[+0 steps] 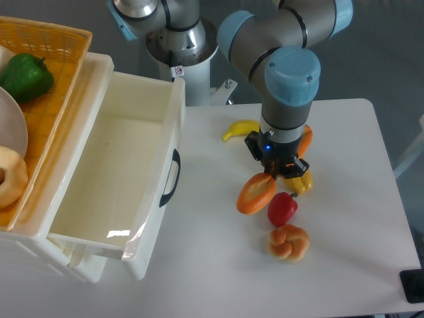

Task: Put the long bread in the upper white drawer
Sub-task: 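Lower the gripper onto the long orange bread roll and close it, then lift the bread roll and carry it over the open white drawer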

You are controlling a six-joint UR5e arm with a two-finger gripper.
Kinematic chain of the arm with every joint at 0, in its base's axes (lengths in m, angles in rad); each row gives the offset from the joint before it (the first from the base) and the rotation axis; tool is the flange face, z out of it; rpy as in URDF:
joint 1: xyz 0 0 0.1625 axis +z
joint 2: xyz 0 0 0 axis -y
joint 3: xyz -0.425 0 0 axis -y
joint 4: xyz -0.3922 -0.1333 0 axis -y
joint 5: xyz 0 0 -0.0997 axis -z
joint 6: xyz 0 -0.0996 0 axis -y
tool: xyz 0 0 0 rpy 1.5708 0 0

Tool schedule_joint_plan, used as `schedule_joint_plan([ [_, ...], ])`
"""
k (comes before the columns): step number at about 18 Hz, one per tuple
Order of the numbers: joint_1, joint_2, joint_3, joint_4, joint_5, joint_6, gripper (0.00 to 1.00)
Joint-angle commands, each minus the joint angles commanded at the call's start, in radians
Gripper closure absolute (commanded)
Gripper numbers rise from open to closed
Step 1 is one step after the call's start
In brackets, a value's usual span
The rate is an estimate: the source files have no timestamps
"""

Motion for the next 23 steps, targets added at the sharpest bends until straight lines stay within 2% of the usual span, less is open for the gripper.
schedule_joint_plan([
  [1,0.003,0.011,0.002,-0.018,-0.003,-0.072,1.0],
  [6,0.003,0.058,0.014,-0.094,-0.012,-0.147,1.0],
  [10,-0.008,0.103,0.018,-0.095,-0.106,-0.353,1.0],
  [12,-0.027,0.114,0.018,-0.1,-0.118,-0.392,1.0],
  [15,-0.058,0.143,0.018,-0.138,-0.12,-0.421,1.0],
  [19,-0.09,0.207,0.017,-0.184,-0.127,-0.511,1.0],
  [21,-0.09,0.232,0.014,-0.21,-0.167,-0.581,1.0],
  [23,-0.086,0.236,0.02,-0.21,-0.216,-0.649,1.0],
])
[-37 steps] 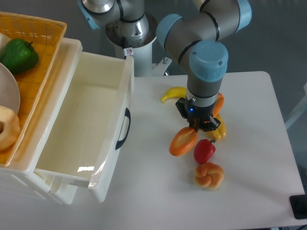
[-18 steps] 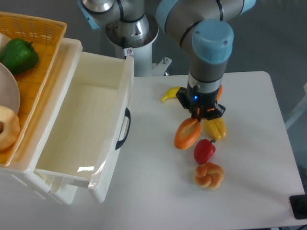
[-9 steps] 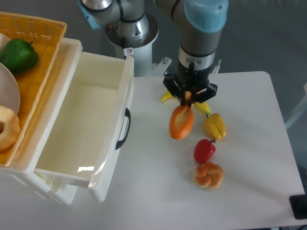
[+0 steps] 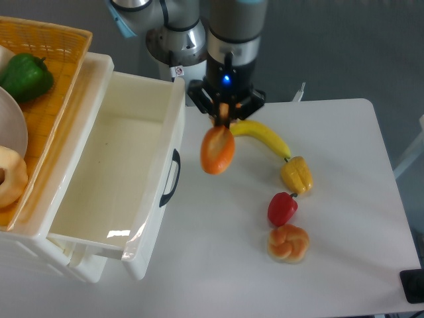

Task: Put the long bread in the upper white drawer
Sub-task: 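Lift the bread roll and carry it over the open white drawer, then lower the bread roll into the drawer and open the gripper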

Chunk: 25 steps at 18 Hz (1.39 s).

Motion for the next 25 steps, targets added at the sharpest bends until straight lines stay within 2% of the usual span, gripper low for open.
schedule_joint_plan([
  [4,-0.008,0.061,-0.011,0.0,-0.029,-0.029,1.0],
  [8,-0.008,0.084,0.0,0.006,-0.114,-0.11,1.0],
  [11,-0.014,0.104,-0.001,0.008,-0.129,-0.126,1.0],
  [13,-0.021,0.101,-0.003,0.009,-0.134,-0.125,1.0],
  [21,-0.12,0.051,-0.015,0.161,-0.141,-0.126,1.0],
  [25,-0.156,0.029,-0.018,0.178,-0.14,-0.126,1.0],
])
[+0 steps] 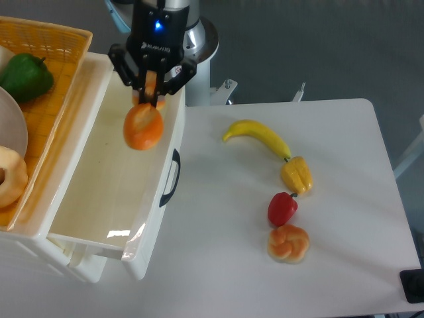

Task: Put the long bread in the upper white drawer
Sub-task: 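Lower the bread roll into the drawer and open the gripper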

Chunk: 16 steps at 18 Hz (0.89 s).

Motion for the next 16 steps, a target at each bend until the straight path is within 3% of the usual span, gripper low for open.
schedule_joint_plan([
  [7,-0.015,-0.009,-0.035,0.0,0.0,0.002,1.0],
  [11,-0.02,-0.025,-0.051,0.0,-0.002,0.0,0.95],
  [14,-0.04,-0.035,-0.054,0.0,0.002,0.0,0.86],
  [16,-0.041,-0.037,-0.052,0.0,0.003,0.005,0.71],
])
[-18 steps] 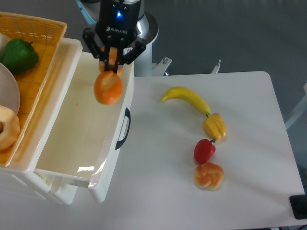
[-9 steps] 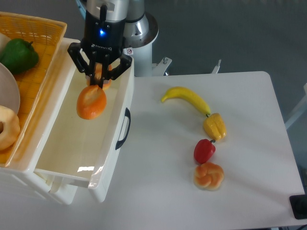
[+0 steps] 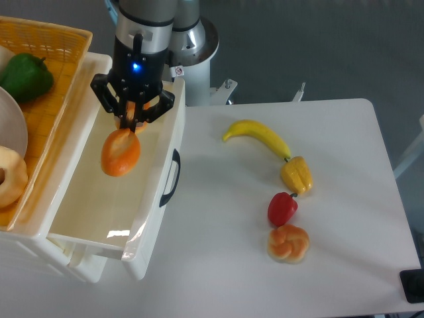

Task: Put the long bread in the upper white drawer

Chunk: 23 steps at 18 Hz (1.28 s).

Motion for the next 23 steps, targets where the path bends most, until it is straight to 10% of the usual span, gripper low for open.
schedule_joint_plan([
  [8,-0.003,-0.006,-0.003,0.003,0.002,0.009,0.29],
  [23,0.02,-0.02,0.0,0.028,0.02,0.031,0.24],
])
